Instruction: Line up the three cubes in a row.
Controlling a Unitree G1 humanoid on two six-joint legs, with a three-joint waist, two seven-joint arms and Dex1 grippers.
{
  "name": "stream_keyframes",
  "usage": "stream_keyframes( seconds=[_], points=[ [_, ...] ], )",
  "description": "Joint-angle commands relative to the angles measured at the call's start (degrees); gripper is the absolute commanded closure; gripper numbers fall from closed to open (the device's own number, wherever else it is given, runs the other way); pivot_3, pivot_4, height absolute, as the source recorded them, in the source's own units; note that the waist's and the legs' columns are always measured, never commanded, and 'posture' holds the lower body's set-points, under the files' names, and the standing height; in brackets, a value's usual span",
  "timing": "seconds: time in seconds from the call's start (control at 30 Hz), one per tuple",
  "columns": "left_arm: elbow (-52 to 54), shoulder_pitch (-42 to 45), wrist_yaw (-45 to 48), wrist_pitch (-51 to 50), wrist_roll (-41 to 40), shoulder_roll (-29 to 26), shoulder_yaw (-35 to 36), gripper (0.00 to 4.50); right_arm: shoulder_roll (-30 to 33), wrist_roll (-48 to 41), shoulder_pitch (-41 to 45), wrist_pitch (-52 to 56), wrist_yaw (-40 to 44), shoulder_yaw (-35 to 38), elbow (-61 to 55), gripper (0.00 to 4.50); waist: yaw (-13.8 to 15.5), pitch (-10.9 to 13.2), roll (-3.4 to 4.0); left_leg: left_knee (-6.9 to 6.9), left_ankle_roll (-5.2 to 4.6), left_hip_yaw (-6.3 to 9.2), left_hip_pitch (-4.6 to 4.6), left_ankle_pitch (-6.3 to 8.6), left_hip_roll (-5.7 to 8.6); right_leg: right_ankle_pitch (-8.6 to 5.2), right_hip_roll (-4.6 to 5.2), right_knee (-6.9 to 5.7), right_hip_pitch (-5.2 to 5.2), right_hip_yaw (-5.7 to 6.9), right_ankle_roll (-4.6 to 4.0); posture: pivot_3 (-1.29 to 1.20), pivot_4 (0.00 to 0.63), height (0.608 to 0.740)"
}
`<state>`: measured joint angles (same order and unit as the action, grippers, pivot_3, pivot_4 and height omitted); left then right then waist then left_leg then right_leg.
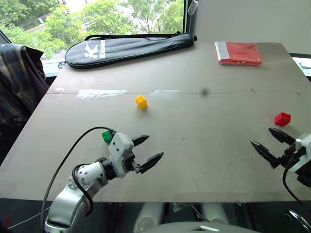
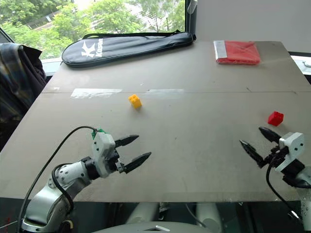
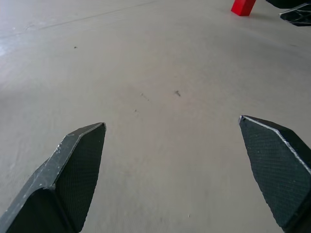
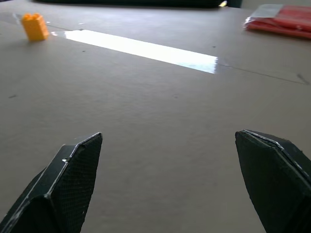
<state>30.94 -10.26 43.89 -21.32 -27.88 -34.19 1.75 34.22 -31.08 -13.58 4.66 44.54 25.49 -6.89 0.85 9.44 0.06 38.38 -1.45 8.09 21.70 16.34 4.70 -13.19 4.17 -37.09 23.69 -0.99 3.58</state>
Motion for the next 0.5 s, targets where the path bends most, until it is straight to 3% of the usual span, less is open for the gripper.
stream_keyframes(
  seconds=[0.03, 0.17, 0.5],
  points=[
    [4.2, 4.6, 2.8, -3.7, -4.3, -2.3, -1.0, 0.01, -0.5, 3.0, 2.3, 1.6, -7.3, 2.3, 2.8, 0.00, -0.1, 0.0, 0.06, -0.02, 0.05, 0.00, 0.00, -0.02, 0.00, 0.00, -0.01, -0.01, 0.02, -0.01, 0.00, 0.00, 0.150, 0.712],
    [5.3, 11.0, 5.6, -8.2, -8.9, -4.5, -1.5, 0.01, -3.1, 7.0, 8.8, 3.2, -18.2, 1.9, 5.7, 0.00, -0.2, 0.0, 0.06, -0.03, 0.28, -0.12, -0.01, -0.16, -0.03, 0.01, -0.02, -0.11, 0.09, -0.13, -0.02, 0.00, 0.150, 0.712],
    [6.2, 17.8, 6.5, -10.8, -9.6, -5.4, -3.0, 0.01, -5.2, 13.9, 22.0, 5.1, -30.5, 0.3, 16.8, 0.00, -0.2, 0.0, 0.09, -0.01, 0.28, -0.40, -0.16, -0.19, -0.01, 0.01, -0.15, -0.46, 0.15, -0.40, -0.03, 0.00, 0.150, 0.712]
  ],
)
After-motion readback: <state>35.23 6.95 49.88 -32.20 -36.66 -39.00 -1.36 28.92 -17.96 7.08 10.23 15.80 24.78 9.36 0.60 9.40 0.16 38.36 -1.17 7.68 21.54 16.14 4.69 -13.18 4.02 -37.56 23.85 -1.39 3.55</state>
